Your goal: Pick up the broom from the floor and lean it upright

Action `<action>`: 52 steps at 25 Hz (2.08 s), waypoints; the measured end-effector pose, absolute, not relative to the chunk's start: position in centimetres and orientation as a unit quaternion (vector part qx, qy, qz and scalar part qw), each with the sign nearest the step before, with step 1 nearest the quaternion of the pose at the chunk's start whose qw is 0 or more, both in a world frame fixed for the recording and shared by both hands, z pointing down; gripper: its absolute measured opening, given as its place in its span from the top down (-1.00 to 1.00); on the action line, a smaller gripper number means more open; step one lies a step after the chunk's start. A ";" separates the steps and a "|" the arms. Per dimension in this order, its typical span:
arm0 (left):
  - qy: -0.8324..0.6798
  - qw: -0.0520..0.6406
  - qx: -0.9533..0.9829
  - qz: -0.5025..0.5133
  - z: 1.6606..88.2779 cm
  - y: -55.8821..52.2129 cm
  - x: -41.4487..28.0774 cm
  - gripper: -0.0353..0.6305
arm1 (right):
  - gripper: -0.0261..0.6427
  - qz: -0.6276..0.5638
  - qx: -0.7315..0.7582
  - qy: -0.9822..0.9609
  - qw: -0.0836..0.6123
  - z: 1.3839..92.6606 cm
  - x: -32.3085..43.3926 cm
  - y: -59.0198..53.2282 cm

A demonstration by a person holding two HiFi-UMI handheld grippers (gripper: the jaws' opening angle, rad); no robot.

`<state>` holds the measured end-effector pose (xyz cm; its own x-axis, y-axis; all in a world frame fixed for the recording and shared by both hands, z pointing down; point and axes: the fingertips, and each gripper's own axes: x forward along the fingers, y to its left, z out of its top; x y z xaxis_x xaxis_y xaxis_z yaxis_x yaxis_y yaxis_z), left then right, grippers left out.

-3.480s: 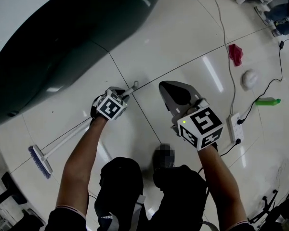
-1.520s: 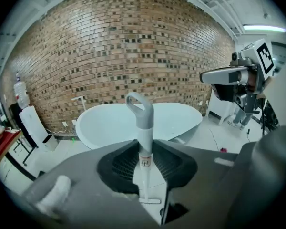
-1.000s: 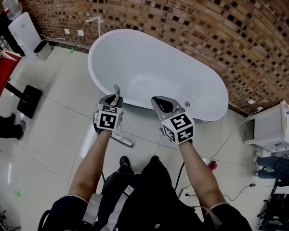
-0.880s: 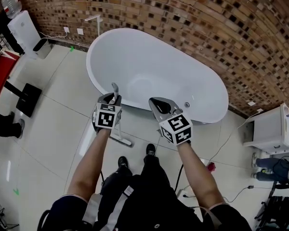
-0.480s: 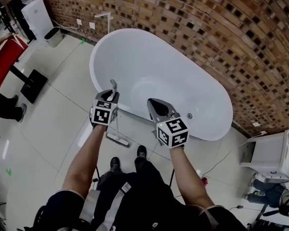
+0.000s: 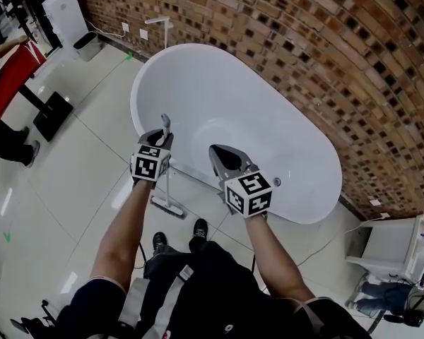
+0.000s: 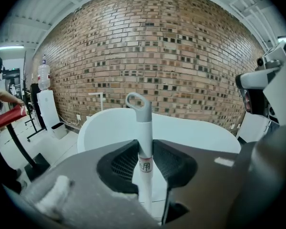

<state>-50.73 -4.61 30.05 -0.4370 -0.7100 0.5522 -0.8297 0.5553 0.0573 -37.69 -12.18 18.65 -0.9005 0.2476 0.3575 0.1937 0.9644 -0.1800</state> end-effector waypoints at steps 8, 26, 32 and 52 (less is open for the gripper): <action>-0.847 0.277 0.441 0.109 29.8 -3.9 -50.4 0.44 | 0.92 0.073 -0.135 -0.970 0.189 18.2 -39.4 -12.4; -0.830 0.205 0.518 0.035 19.9 0.1 -43.5 0.85 | 0.92 0.086 -0.101 -0.977 0.165 16.5 -38.3 -7.5; -0.817 0.187 0.545 0.033 17.7 0.9 -41.5 0.89 | 0.92 0.082 -0.103 -0.981 0.142 14.9 -37.4 -5.7; -0.819 0.175 0.546 0.018 14.2 4.9 -41.1 0.89 | 0.92 0.057 -0.138 -0.985 0.091 10.7 -37.4 -1.3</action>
